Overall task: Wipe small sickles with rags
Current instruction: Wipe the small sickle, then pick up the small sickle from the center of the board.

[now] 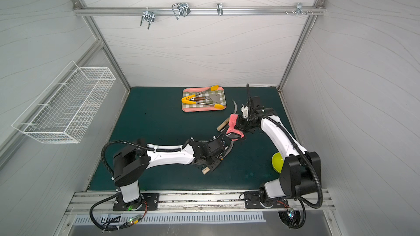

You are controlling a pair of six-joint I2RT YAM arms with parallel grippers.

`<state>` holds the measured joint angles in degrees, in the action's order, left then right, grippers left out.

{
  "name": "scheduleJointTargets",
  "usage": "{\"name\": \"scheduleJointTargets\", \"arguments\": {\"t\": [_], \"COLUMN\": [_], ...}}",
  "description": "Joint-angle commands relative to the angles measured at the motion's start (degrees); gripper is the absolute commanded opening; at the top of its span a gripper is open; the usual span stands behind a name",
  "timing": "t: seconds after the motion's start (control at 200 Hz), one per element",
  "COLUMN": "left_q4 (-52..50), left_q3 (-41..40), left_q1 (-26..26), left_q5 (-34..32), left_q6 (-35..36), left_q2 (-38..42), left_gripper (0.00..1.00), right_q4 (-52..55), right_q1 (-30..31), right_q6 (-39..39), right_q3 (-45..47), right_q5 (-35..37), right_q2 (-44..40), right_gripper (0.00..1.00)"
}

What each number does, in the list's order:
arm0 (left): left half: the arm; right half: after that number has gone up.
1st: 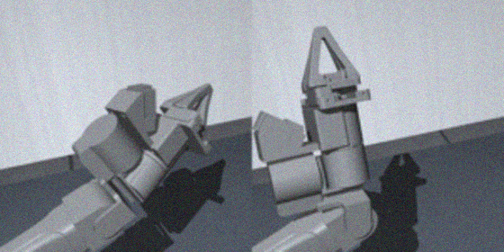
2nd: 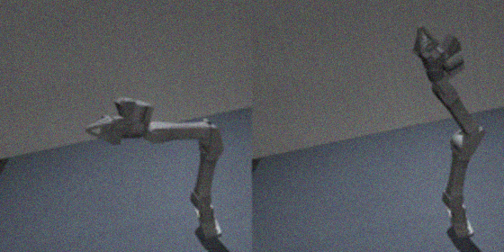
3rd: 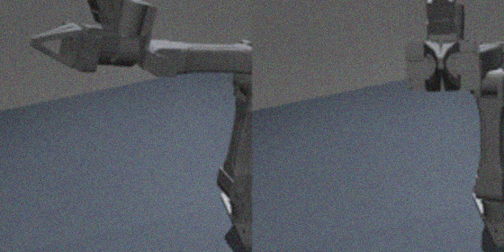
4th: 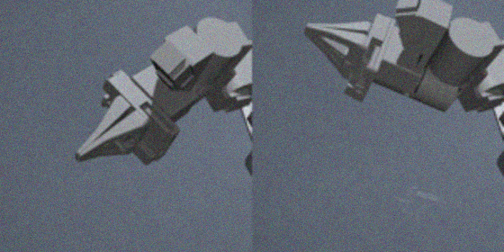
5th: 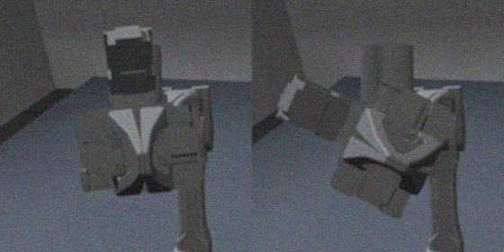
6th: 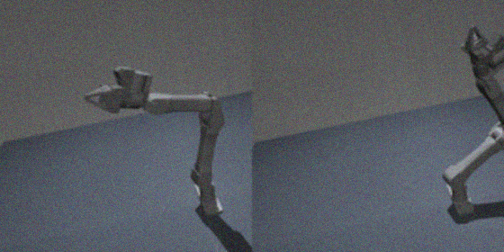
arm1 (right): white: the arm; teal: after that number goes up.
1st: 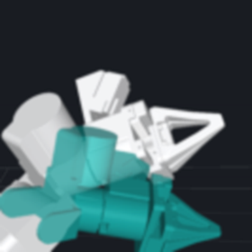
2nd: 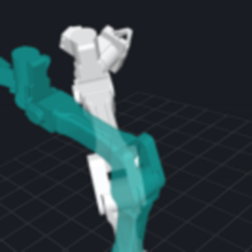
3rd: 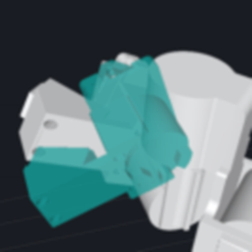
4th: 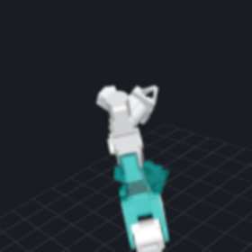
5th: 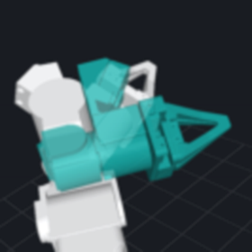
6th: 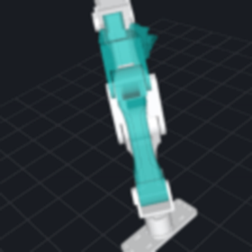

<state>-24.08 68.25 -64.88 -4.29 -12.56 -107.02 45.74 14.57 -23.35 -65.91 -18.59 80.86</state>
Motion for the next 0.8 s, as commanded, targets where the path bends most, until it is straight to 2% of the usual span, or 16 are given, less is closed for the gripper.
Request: {"name": "scheduleJointTargets", "arguments": {"t": [0.0, 0.2, 0.46, 0.54, 0.6, 0.725, 0.795], "left_q4": [-6.09, -14.11, -18.37, -18.53, -18.53, -18.47, -18.34], "left_q3": [5.38, 12.73, 16.38, 17.03, 17.5, 18.15, 18.15], "left_q1": [0.28, 0.72, 1.49, 1.75, 1.86, 2.06, 2.06], "left_q5": [-0.32, 1.76, 3.12, 3.66, 3.88, 4.27, 4.47], "left_q6": [2.01, 3.96, 4.82, 4.63, 4.51, 4.37, 4.41], "left_q2": [-3.57, -8.38, -11.79, -12.64, -13.24, -13.66, -13.23], "left_gripper": [0.4, 0.41, 0.4, 0.36, 0.28, 0.0, 0.0], "right_q4": [3.89, 3.16, 2.26, 2.08, 1.99, 1.82, 1.56], "right_q1": [-0.45, -3.8, -8.44, -9.32, -9.94, -11.12, -12.03], "right_q6": [3.65, 5.44, 7.53, 7.9, 8.19, 8.35, 8.39], "right_q3": [1.26, 5.65, 8.12, 8.18, 8.17, 8.0, 7.99], "right_q5": [-2.1, -2.65, -4.2, -4.17, -3.73, -2.75, -2.62], "right_q2": [-2.08, -4.61, -5.65, -5.3, -4.98, -4.58, -4.54], "right_gripper": [0.08, 0.08, 0.08, 0.08, 0.08, 0.08, 0.08]}}
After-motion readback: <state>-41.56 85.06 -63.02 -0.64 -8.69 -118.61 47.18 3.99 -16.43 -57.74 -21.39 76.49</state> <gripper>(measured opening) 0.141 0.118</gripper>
